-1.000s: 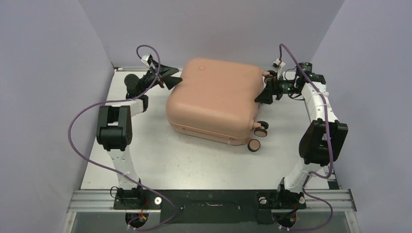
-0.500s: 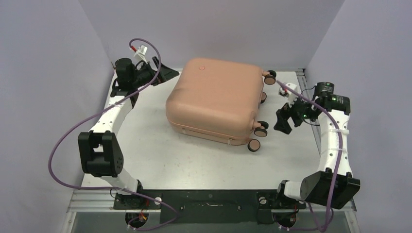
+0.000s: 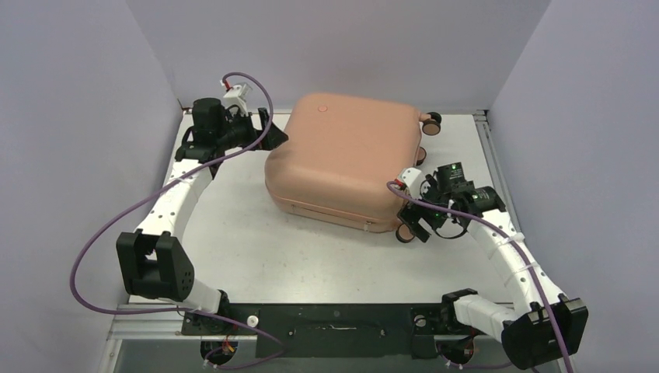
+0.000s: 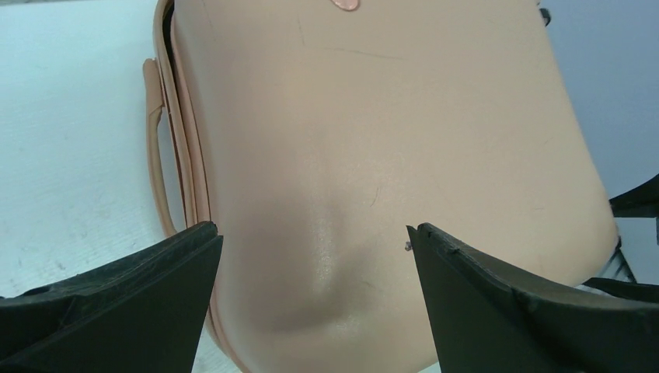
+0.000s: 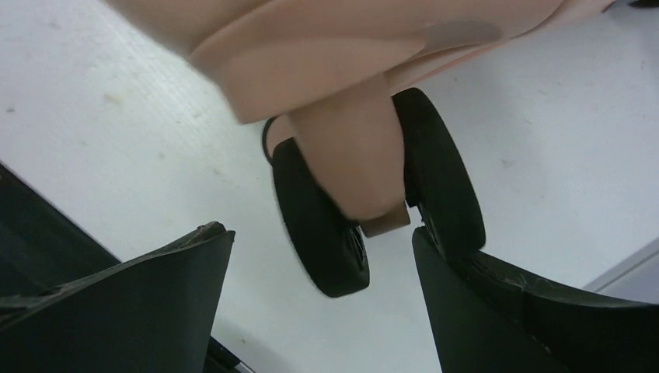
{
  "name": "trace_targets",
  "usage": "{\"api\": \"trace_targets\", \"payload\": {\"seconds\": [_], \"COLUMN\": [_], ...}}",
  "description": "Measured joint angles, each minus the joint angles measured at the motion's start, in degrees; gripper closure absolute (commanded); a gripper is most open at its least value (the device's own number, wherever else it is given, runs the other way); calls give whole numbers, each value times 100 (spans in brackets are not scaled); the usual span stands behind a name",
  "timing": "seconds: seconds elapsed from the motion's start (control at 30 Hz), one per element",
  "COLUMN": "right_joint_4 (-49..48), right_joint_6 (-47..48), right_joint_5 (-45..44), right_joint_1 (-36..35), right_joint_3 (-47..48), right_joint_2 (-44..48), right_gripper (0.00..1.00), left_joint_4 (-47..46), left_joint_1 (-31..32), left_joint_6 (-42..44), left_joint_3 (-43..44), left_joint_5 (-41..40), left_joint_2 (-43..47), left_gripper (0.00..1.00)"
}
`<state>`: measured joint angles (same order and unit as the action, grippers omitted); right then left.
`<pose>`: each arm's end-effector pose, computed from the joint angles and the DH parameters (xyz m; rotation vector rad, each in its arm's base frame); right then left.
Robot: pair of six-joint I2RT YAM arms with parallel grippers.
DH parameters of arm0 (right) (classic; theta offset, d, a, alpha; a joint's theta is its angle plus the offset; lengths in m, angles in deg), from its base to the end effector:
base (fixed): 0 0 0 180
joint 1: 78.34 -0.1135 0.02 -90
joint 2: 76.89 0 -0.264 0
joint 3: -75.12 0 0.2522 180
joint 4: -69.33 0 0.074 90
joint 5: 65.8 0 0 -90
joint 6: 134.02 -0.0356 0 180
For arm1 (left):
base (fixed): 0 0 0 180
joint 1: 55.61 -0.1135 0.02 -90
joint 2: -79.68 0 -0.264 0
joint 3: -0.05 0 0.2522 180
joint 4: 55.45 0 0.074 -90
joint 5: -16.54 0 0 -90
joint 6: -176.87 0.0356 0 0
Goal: Pack the luggage
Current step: Move the luggage to the center of the board.
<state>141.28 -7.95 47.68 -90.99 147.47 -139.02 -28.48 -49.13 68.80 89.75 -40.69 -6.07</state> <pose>0.1875 0.0566 0.2977 -1.1748 2.2708 0.3891 0.3433 -0.0584 0.3535 0.1817 1.9916 -0.8402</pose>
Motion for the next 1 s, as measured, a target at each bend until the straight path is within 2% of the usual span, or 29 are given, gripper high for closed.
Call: {"api": "trace_targets", "payload": {"seconds": [0.17,0.23,0.4,0.7,0.8,1.0], "right_joint_4": [-1071,-1628,-2055,-3381,-3528,-3462], "right_joint_6": [-761,-831,-940,-1137,-1172,-1373], "right_joint_5": [-1003,-1071,-1029,-1110,-1126,-817], "right_joint_1": [-323,-361,-404,-422,-302,428], "right_joint_3": [-439,-409,-208,39,81,164], "right_joint_2": [-173,-367,-850,-1650,-1744,-1707], "right_gripper": [10,10,10,10,10,10], "left_joint_4": [339,407,476,479,476,437], "left_joint_1": [111,146,157,157,160,168], "left_joint_6": [372,446,546,621,627,623], "left_joint_3": [0,0,0,0,-2,-48], "left_joint_5": [-275,-358,-555,-739,-752,-743], "left_joint_2": [0,0,0,0,0,0], "left_gripper": [4,4,4,4,4,4]}}
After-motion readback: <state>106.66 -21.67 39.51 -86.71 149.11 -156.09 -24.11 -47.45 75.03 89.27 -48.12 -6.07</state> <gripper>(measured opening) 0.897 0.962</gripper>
